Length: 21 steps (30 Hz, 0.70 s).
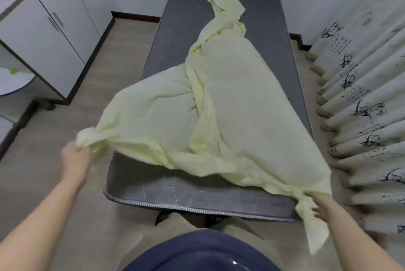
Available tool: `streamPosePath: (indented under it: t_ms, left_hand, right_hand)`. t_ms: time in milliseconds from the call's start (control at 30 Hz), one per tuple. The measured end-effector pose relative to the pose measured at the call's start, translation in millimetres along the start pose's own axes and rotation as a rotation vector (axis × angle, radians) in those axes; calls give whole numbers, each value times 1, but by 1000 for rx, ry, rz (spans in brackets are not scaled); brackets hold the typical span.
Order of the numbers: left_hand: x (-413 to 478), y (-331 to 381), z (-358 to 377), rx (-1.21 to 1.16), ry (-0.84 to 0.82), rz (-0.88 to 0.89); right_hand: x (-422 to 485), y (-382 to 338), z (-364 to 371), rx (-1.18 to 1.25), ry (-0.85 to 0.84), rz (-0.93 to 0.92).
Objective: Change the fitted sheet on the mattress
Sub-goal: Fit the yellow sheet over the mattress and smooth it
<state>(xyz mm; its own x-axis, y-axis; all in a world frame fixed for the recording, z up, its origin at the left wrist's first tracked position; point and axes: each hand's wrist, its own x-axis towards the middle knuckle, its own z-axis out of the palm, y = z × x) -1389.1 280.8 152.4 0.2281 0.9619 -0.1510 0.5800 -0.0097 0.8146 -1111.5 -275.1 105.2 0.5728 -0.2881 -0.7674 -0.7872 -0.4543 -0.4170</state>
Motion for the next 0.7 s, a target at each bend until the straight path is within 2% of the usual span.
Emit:
streamPosePath:
  t_ms: [67,167,233,300,367,467,533,600,700]
  left_hand:
    - [-29,47,19,-24,-194,165]
    - [-72,107,32,-224,-425,316]
    - [-98,131,23,-384,-526,349]
    - [-109,141,9,-474,-561,367]
    - [-110,141,-11,-544,-554,367]
    - [-92,124,-40,-519,-461,397]
    - [-67,95,-56,-427,-289,337]
    - [-42,60,-72,-329,-124,214]
    - [-14,4,-88,-195,5,67]
  right_hand:
    - [-18,-16,38,-158,-121,-142]
    - [-63,-48,117,-487,-315,-560]
    - [-93,-58,165,-758,-430,-862]
    - [-120,-55,209,-977,-474,-1009]
    - [-142,-48,244,-1015,-406,-990]
    - [-147,-49,265,-742,-177,-1000]
    - [-139,-49,257,-620,-219,-938]
    - [-123,-44,238,-711,-214,-892]
    - [-94,-30,199,-973,-24,-876]
